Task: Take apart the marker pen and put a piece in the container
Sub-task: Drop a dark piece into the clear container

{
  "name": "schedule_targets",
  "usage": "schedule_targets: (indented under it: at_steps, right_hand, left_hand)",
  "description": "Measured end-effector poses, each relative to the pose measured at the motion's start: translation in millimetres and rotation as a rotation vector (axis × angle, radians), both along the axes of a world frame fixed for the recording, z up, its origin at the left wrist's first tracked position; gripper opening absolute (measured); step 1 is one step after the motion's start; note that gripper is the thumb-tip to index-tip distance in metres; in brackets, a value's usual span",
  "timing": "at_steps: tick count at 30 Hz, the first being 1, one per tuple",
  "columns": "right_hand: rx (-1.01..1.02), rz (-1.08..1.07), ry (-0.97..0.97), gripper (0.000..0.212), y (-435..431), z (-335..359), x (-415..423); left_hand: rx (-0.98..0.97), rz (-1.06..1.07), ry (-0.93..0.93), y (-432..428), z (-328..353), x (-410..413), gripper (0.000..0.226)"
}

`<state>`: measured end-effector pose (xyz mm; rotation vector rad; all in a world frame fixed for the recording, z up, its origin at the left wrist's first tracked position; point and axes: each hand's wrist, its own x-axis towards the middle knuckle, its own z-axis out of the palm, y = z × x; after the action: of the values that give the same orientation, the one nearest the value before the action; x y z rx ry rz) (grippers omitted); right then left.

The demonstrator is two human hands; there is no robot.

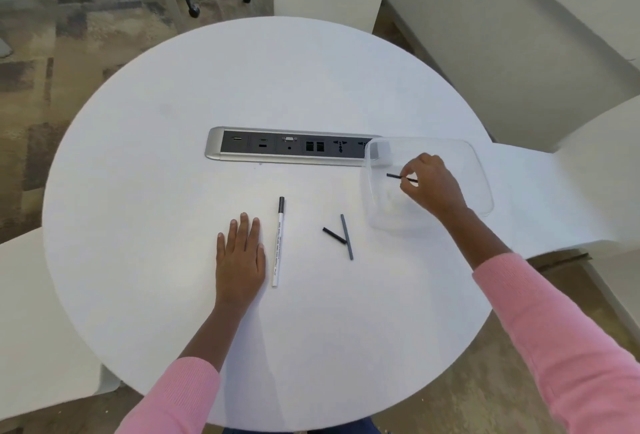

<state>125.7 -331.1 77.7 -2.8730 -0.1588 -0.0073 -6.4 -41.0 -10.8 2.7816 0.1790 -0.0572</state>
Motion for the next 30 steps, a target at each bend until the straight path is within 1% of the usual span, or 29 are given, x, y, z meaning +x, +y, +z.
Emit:
schedule_targets:
  at_steps: [4,6,13,19,22,24,27,30]
  right_hand:
    - [-0.093,0.063,0.241,0.017,-9.6,-13.0,15.4]
    - [-0.123,0.08,0.305,0.017,-12.2,-17.9,18.9]
    - [-0.139,0.125,0.36,0.017,-16.3,-22.8,23.2]
    - [-0.155,0.144,0.367,0.018,-17.8,-22.2,23.5]
    - [-0.092,0.122,0.291,0.019,-19.7,-14.8,23.1]
    - [0.019,0.094,0.161,0.017,-18.3,-4.3,20.5]
    - [0.209,0.052,-0.042,0.013,-8.2,15.7,8.1]
    - [0.334,0.039,-0.158,0.011,13.0,33.1,-12.7]
  left_hand:
    - [0.012,0.019,-0.01,-3.7,0.0,0.2,0.054]
    - [0.026,0.02,-0.014,-4.4,-1.1,0.8,0.053]
    - [0.044,0.048,-0.01,-10.9,-1.9,0.7,0.055]
    - [0.056,0.051,0.004,-12.7,-0.5,-0.2,0.057]
    - [0.033,0.06,0.005,-12.7,-1.2,-0.1,0.058]
    - [0.01,0.076,0.006,-11.8,-3.7,0.1,0.053]
    - [-0.011,0.083,0.012,-10.8,-4.8,0.1,0.054]
    - [-0.02,0.073,0.019,-9.7,-4.3,-0.4,0.053]
